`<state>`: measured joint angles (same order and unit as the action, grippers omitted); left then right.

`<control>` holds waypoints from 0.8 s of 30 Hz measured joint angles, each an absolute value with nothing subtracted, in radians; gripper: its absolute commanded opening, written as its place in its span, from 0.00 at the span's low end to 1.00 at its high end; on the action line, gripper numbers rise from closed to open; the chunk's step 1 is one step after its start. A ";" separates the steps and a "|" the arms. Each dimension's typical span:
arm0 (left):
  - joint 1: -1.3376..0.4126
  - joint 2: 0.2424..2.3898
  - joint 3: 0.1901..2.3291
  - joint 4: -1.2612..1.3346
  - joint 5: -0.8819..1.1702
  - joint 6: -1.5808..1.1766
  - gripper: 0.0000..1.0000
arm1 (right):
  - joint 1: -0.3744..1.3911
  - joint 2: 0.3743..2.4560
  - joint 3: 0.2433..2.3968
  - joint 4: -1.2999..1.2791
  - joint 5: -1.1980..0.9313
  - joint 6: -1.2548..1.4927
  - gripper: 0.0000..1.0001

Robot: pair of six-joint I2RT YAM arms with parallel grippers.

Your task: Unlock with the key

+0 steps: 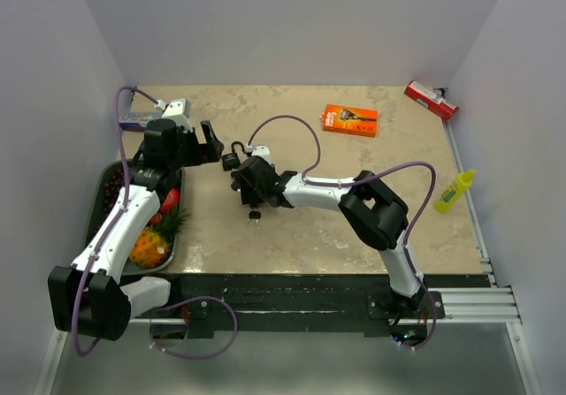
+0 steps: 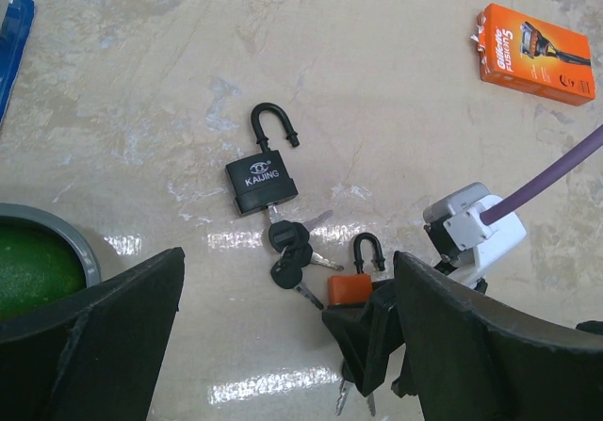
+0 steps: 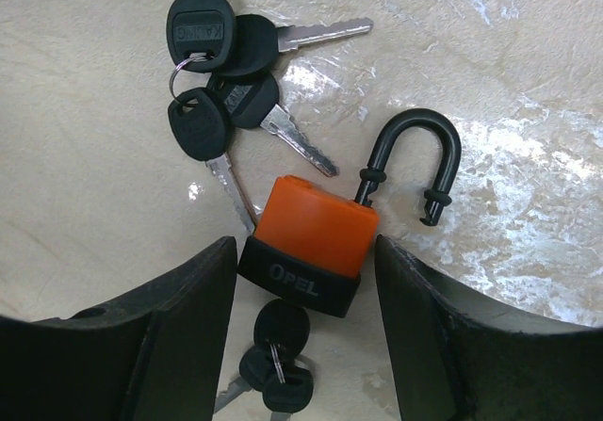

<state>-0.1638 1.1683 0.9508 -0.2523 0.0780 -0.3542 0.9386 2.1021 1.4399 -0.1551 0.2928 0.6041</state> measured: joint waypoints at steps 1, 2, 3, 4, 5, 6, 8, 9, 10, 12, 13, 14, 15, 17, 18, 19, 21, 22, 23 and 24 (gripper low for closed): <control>-0.164 1.168 0.951 -0.252 0.078 -0.355 0.96 | 0.942 2.107 1.448 -0.163 0.303 0.603 0.56; -0.164 1.168 0.951 -0.252 0.078 -0.354 0.96 | 0.944 2.110 1.453 -0.171 0.310 0.603 0.53; -0.164 1.168 0.951 -0.252 0.078 -0.355 0.96 | 0.946 2.114 1.459 -0.176 0.316 0.603 0.50; -0.164 1.168 0.951 -0.252 0.078 -0.355 0.96 | 0.947 2.118 1.465 -0.181 0.324 0.603 0.46; -0.164 1.168 0.951 -0.252 0.078 -0.355 0.96 | 0.949 2.122 1.473 -0.188 0.329 0.603 0.45; -0.164 1.168 0.951 -0.252 0.078 -0.354 0.96 | 0.949 2.125 1.480 -0.194 0.333 0.603 0.45; -0.164 1.168 0.951 -0.252 0.078 -0.354 0.96 | 0.949 2.130 1.489 -0.203 0.346 0.601 0.43; -0.164 1.168 0.951 -0.252 0.078 -0.355 0.95 | 0.949 2.133 1.493 -0.206 0.351 0.599 0.43; -0.164 1.168 0.951 -0.252 0.079 -0.355 0.95 | 0.948 2.134 1.495 -0.207 0.352 0.598 0.42; -0.164 1.168 0.951 -0.252 0.081 -0.354 0.95 | 0.942 2.134 1.495 -0.206 0.349 0.594 0.42; -0.164 1.168 0.951 -0.252 0.083 -0.355 0.95 | 0.937 2.134 1.495 -0.205 0.348 0.591 0.41; -0.164 1.168 0.951 -0.252 0.085 -0.355 0.95 | 0.931 2.134 1.495 -0.204 0.346 0.587 0.41; -0.164 1.168 0.951 -0.252 0.087 -0.355 0.95 | 0.921 2.134 1.496 -0.202 0.341 0.582 0.41; -0.164 1.168 0.950 -0.252 0.091 -0.355 0.95 | 0.896 2.137 1.503 -0.204 0.331 0.568 0.41; -0.164 1.168 0.951 -0.252 0.093 -0.355 0.95 | 0.881 2.141 1.510 -0.204 0.323 0.561 0.42; -0.164 1.168 0.950 -0.252 0.093 -0.355 0.95 | 0.863 2.148 1.518 -0.203 0.316 0.553 0.42; -0.164 1.168 0.950 -0.252 0.095 -0.355 0.95 | 0.828 2.159 1.534 -0.194 0.293 0.536 0.42; -0.164 1.169 0.950 -0.251 0.097 -0.355 0.95 | 0.808 2.167 1.544 -0.187 0.278 0.527 0.43; -0.164 1.169 0.950 -0.251 0.100 -0.355 0.95 | 0.790 2.175 1.555 -0.179 0.265 0.516 0.43; -0.164 1.171 0.950 -0.250 0.101 -0.355 0.95 | 0.775 2.187 1.570 -0.175 0.257 0.505 0.43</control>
